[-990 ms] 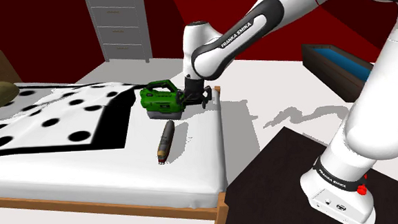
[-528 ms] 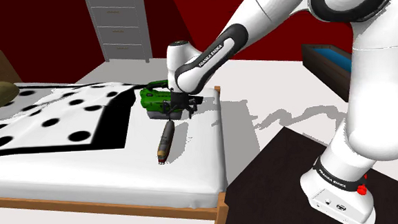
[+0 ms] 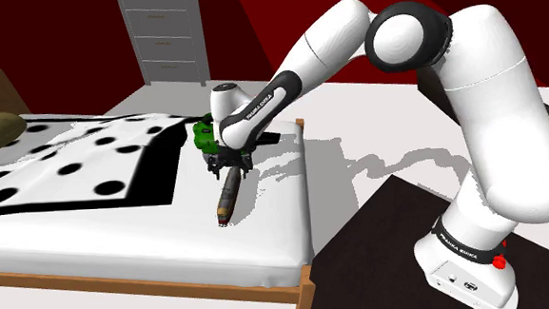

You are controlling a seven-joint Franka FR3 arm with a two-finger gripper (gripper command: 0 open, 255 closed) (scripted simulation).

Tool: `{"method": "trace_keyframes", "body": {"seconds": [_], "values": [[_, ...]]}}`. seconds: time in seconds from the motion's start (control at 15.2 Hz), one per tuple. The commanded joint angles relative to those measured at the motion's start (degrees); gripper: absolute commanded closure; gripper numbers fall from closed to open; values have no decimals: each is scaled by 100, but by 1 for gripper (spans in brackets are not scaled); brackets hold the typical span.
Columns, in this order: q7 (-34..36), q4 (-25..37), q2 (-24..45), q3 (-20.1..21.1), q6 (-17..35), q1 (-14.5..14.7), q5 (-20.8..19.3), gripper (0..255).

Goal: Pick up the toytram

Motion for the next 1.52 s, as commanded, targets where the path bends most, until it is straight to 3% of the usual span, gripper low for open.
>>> {"method": "trace_keyframes", "body": {"seconds": [0.0, 0.53, 0.59, 1.45], "values": [[87, 285, 291, -38, 7, 78, -14, 0], [116, 403, 687, -106, 285, 129, -73, 0], [117, 413, 697, -107, 286, 131, -74, 255], [99, 324, 443, -65, 119, 97, -38, 255]]}}
